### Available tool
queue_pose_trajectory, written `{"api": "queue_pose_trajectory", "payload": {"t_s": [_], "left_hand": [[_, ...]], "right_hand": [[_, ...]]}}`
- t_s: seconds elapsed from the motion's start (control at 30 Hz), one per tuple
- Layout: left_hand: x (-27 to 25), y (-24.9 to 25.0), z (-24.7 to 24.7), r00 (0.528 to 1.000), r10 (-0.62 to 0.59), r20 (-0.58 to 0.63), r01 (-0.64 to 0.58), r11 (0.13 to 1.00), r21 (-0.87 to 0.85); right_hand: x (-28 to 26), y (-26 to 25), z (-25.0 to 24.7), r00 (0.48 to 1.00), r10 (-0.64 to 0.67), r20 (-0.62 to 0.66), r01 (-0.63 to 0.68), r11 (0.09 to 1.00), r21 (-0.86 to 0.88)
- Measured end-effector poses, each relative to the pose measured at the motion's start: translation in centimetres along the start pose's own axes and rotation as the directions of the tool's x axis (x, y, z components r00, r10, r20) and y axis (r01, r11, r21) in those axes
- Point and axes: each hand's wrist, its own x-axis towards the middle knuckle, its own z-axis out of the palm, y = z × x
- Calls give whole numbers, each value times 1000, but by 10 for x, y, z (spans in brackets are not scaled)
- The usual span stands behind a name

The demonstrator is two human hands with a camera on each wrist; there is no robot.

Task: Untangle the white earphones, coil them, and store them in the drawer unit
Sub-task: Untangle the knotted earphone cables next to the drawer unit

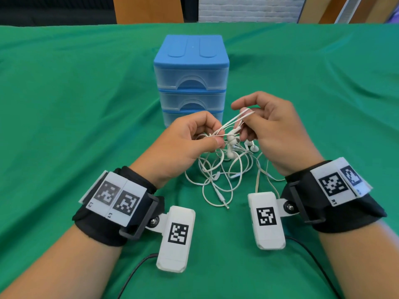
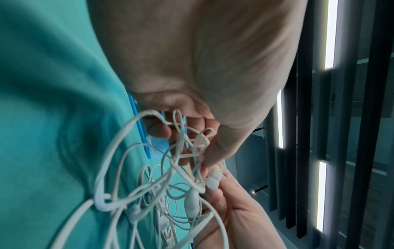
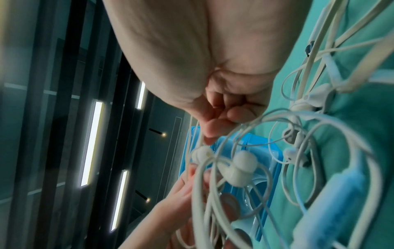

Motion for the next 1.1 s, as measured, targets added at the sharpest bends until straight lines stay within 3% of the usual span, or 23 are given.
{"api": "queue_pose_trajectory", "payload": {"t_s": [0.13, 0.23, 0.33, 0.47, 0.67, 0.97, 1.1], "left_hand": [[0, -2, 0, 999, 34, 17, -35, 997, 75], [1, -3, -1, 999, 54, -1, -53, 992, 116], [-1, -1, -1, 998, 66, 1, -66, 990, 127], [-2, -3, 0, 999, 41, 5, -41, 988, 149], [3, -5, -3, 980, 69, -187, -43, 989, 140], [-1, -3, -1, 987, 54, -152, -29, 986, 164], [2, -7, -4, 972, 41, -230, 4, 982, 191]], "right_hand": [[-3, -5, 2, 990, 125, 67, -139, 951, 277], [-3, -9, 3, 968, 217, 124, -250, 828, 502], [-3, -12, 2, 954, 258, 153, -296, 728, 618], [-4, -13, 1, 964, 235, 126, -262, 750, 607], [-3, -10, -2, 982, 175, 74, -190, 884, 426], [-4, -9, -2, 984, 169, 50, -175, 894, 414], [-5, -9, -1, 987, 154, 49, -161, 910, 382]]}}
